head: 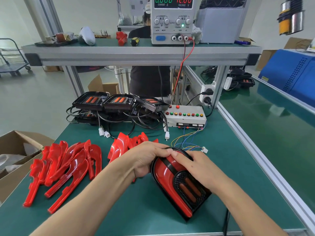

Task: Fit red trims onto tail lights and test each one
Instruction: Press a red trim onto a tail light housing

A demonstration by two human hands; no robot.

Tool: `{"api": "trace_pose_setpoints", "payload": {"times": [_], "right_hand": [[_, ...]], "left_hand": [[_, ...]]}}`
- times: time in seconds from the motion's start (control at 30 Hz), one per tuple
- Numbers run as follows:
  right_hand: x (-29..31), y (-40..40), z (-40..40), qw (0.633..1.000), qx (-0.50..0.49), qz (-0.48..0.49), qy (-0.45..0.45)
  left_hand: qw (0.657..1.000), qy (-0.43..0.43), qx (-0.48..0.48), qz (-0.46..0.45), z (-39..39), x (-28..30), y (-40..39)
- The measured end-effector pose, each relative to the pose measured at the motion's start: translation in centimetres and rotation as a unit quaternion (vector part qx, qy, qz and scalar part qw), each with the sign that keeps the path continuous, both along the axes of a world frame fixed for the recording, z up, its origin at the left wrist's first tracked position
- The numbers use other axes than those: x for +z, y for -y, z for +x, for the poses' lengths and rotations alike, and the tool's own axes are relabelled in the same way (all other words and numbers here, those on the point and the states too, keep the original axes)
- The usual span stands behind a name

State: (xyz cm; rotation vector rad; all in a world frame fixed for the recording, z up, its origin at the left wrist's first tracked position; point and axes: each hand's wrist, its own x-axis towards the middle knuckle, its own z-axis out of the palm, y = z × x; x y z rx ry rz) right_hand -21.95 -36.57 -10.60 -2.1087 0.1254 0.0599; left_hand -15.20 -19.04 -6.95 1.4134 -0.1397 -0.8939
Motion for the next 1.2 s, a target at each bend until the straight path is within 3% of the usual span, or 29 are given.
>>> {"api": "trace_pose_setpoints", "payload": {"times": [0.2, 0.4, 0.6, 0.77, 1.2], "right_hand": [[0.3, -0.1, 0.3, 0.997, -0.049, -0.013, 0.052], [-0.4, -0.3, 0.3, 0.987, -0.102, 0.070, 0.105], [-0.9, -0.4, 0.2, 0.977, -0.121, 0.153, 0.086], [-1.0, -0.3, 0.3, 0.976, -0.121, 0.163, 0.084], [-1.8, -0.3, 0.4, 0.963, -0.145, 0.198, 0.113]], "left_hand": [[0.998, 0.034, 0.043, 0.029, -0.3, -0.2, 0.6], [0.997, 0.018, 0.031, 0.072, -0.8, -0.3, 1.5], [0.998, 0.021, 0.058, 0.015, -0.7, 0.2, 2.2], [0.991, 0.060, 0.119, 0.003, -1.0, -0.3, 3.1], [0.983, 0.078, 0.163, -0.015, -1.7, -0.5, 4.3]]}}
